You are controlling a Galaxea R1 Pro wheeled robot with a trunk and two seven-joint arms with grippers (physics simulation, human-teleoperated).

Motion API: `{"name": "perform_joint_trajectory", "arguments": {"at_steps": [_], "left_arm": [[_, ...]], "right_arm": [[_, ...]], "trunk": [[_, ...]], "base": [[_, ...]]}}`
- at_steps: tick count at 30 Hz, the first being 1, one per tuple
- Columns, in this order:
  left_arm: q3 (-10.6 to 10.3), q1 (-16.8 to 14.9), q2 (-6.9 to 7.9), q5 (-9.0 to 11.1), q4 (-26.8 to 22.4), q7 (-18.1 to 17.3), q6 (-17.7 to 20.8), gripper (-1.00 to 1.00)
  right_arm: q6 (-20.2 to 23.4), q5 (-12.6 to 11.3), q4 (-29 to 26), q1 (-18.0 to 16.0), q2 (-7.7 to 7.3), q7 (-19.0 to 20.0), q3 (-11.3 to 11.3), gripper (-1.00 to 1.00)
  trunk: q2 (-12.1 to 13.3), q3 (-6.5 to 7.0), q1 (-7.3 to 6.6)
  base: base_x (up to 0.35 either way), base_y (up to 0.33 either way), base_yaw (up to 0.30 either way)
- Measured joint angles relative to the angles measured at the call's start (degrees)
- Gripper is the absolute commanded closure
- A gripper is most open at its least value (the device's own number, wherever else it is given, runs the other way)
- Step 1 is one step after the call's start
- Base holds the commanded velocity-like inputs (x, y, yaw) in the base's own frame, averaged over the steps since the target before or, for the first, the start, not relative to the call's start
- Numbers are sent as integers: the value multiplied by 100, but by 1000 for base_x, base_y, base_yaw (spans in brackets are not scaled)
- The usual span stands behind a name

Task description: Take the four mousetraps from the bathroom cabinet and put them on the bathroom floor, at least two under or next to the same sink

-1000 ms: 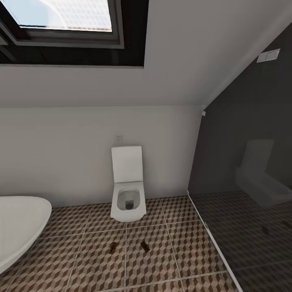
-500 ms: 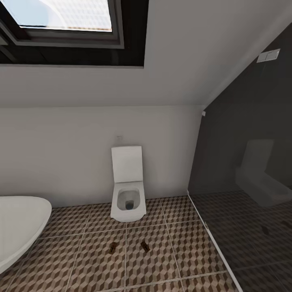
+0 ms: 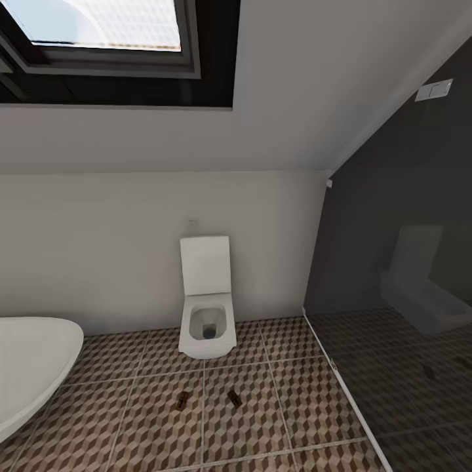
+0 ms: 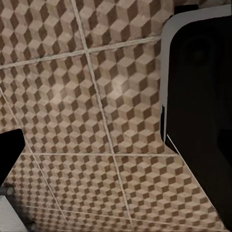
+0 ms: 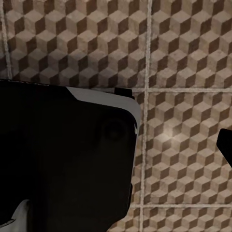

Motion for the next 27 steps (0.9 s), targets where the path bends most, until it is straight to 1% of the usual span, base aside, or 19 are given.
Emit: {"name": "perform_joint_trajectory", "arguments": {"at_steps": [2,5,6,8,9,11,12,13,20,23,27], "left_arm": [[0,50,-40,-1,0,-20,81,-100],[1,143,-145,-5,-9,-86,183,-100],[3,169,-177,-3,-10,-111,180,-100],[5,183,-194,-1,-14,-125,149,-100],[6,190,-203,0,-16,-132,76,-100],[6,193,-203,2,-16,-135,-6,-100],[3,195,-201,5,-17,-138,-174,-100],[1,196,-199,6,-20,-139,-233,-100],[-7,204,-184,-15,-41,-147,-332,-100],[-10,206,-129,-24,-43,-149,-345,-100],[-10,206,-96,-26,-44,-149,-344,-100]], "right_arm": [[0,0,-8,0,3,0,-1,-100],[-3,-1,-62,0,2,-1,-2,-100],[-5,2,-114,0,1,-2,-2,-100],[-4,5,-151,0,0,-2,-2,-100],[-2,6,-168,0,-1,-4,-2,-100],[-1,10,-174,0,-1,-5,0,-100],[-2,18,-181,0,-1,-6,7,-100],[-1,21,-179,0,-3,-7,10,-100],[0,31,-170,0,-2,-7,15,-100],[0,24,-168,0,5,-7,15,-100],[0,25,-168,0,5,-7,15,-100]], "trunk": [[0,0,0],[0,0,0],[0,0,0],[0,0,0],[0,0,0],[0,0,0],[0,0,0],[0,0,0],[0,0,0],[0,0,0],[0,0,0]], "base": [[0,0,0],[0,0,0],[0,0,0],[0,0,0],[0,0,0],[0,0,0],[0,0,0],[0,0,0],[0,0,0],[0,0,0],[0,0,0]]}}
